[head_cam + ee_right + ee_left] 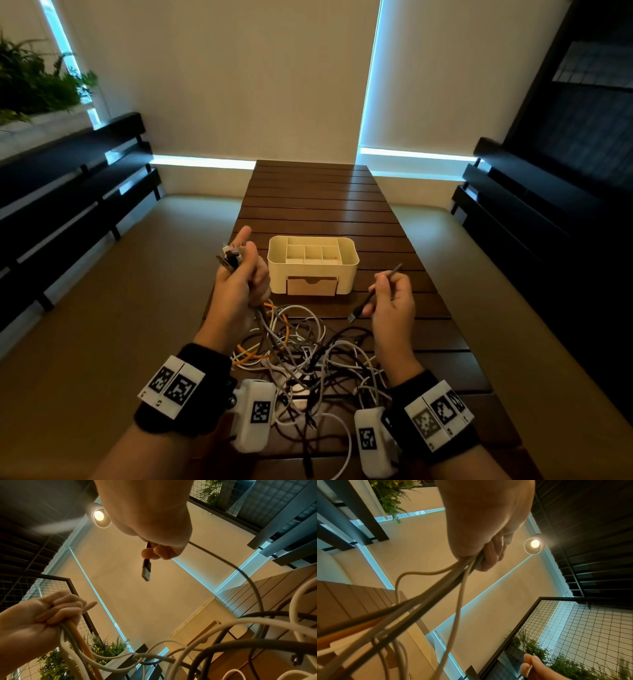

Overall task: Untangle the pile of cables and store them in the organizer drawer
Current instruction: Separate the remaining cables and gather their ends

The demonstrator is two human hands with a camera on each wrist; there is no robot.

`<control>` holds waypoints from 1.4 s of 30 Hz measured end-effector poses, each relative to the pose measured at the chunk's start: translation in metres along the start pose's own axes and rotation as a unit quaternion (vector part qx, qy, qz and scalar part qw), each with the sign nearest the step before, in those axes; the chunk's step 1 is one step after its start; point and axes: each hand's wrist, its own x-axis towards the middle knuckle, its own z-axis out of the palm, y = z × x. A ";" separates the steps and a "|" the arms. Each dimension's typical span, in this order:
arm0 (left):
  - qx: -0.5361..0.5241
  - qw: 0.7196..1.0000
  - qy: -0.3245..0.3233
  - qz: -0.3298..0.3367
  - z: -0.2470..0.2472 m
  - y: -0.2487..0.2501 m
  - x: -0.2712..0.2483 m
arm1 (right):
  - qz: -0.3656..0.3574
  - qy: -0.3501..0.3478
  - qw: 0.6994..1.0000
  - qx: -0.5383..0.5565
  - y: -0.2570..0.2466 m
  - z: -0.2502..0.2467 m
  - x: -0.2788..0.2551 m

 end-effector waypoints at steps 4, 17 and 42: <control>0.031 0.999 -0.005 -0.003 0.002 -0.001 -0.002 | -0.032 -0.061 0.995 -0.069 0.008 0.015 0.003; 0.097 0.995 0.008 -0.009 0.007 -0.014 -0.011 | 0.037 -0.427 0.804 -0.413 0.007 0.011 0.016; 0.172 0.948 0.260 0.064 -0.045 0.016 0.011 | 0.146 0.074 0.941 -0.296 0.046 -0.111 0.055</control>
